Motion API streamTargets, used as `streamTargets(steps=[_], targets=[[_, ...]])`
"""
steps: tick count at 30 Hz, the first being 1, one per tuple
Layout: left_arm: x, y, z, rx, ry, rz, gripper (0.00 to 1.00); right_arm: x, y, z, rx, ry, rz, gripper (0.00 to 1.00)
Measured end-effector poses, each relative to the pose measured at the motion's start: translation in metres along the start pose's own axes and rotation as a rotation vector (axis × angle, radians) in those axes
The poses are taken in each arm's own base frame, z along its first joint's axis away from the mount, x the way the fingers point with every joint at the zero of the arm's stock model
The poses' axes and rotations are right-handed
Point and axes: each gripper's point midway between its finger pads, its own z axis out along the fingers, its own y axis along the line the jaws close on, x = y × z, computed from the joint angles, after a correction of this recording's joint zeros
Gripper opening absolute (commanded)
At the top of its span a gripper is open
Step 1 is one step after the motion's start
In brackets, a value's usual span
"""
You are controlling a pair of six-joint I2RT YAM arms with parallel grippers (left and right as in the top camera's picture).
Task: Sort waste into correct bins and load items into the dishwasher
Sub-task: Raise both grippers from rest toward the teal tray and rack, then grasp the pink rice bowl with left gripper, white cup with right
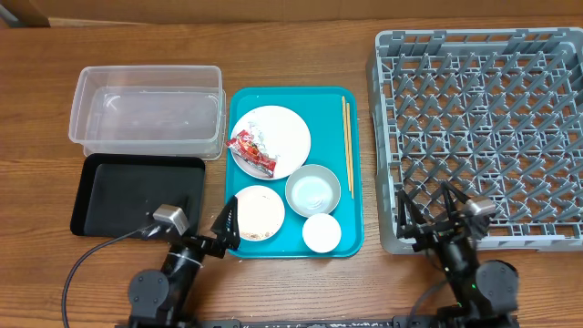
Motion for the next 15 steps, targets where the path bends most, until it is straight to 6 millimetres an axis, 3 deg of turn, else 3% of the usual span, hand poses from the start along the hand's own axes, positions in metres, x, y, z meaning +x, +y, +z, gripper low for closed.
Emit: streamTargets(steps=[5, 7, 11, 15], targets=[[-0.033, -0.024, -0.016, -0.028, 0.140, -0.025, 1.00, -0.066, 0.036, -0.016, -0.059, -0.003, 0.025, 1.00], [-0.043, -0.034, -0.018, -0.041, 0.225, -0.032, 1.00, -0.080, 0.044, -0.020, -0.051, 0.061, 0.041, 1.00], [-0.044, -0.044, -0.014, -0.061, 0.449, -0.050, 1.00, -0.096, 0.056, -0.006, -0.028, 0.251, 0.087, 1.00], [-0.042, -0.054, 0.003, -0.041, 0.627, -0.107, 1.00, -0.095, 0.060, 0.018, -0.006, 0.428, 0.132, 1.00]])
